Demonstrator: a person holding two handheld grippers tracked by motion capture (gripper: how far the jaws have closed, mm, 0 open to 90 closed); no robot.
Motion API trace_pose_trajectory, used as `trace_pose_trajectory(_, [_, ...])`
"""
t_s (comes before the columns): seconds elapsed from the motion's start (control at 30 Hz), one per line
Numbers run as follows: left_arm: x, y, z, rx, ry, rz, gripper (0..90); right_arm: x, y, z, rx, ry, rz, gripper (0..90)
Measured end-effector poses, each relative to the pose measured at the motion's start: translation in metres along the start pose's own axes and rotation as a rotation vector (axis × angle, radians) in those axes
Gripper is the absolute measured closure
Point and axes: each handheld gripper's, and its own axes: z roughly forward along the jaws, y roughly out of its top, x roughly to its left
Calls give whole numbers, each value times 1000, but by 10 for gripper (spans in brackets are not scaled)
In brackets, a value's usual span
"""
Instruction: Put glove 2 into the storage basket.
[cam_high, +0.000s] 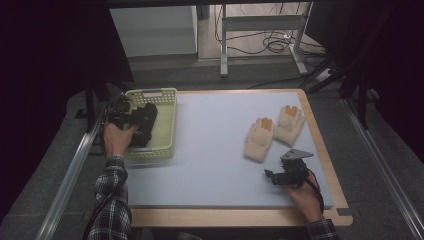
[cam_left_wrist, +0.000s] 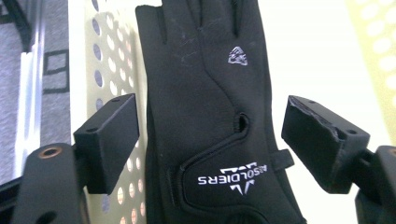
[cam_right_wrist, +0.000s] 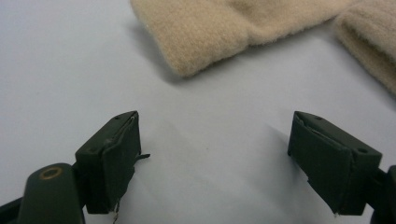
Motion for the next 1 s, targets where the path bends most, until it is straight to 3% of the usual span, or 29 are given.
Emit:
trace_pose_trajectory(0.23, [-5,-10,-13,-84,-81,29,72,0,0,0,0,0,0,167])
trace_pose_trajectory(0.47, [-20,-25,-33,-147,-140,123,25,0,0,0,1,0,1,166])
trace_pose_trajectory(0.73, [-53,-47,-62,-218,-236,247,7,0,0,0,4,0,2,166])
trace_pose_trajectory(0.87, [-71,-58,-71,-243,-302,292,3,0,0,0,4,-1,1,166])
trace_pose_trajectory(1.0, [-92,-72,-78,-272,-335,362,0,0,0,0,3,-1,0,166])
